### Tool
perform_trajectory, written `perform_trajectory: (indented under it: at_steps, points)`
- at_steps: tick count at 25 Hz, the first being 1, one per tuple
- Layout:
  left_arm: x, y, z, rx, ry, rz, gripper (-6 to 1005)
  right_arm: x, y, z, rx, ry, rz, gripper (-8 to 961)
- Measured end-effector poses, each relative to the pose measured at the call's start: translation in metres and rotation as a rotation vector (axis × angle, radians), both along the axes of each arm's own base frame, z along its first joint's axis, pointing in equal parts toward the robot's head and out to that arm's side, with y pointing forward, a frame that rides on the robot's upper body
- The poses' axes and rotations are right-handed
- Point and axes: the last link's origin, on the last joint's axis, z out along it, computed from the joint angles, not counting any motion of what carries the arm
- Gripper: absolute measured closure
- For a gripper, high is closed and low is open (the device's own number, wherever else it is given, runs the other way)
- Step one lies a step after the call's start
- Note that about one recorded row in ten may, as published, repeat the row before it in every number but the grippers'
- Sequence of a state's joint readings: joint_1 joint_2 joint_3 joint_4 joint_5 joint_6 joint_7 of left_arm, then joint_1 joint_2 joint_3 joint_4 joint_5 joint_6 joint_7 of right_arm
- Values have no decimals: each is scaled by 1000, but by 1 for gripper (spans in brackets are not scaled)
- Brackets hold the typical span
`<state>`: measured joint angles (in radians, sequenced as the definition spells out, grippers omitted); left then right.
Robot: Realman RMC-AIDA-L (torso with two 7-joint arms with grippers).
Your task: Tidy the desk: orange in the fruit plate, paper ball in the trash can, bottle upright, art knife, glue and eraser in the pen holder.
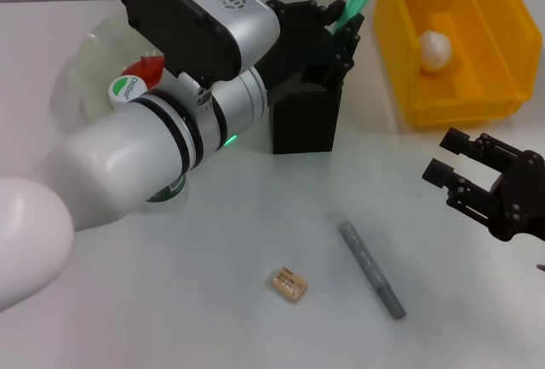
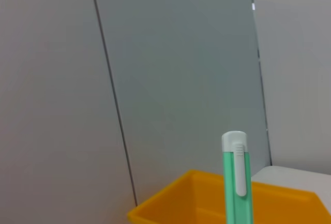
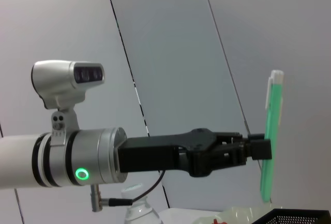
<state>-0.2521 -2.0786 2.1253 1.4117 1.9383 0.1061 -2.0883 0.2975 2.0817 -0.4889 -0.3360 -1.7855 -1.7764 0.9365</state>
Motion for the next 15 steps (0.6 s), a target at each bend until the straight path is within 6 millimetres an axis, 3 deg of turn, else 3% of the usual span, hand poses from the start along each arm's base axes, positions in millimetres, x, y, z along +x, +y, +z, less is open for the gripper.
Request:
perform_trajectory:
  at_steps: [15]
  points:
    - [-16,4,-8,17,31,37,790,-1,0,0,-2,1,4,379]
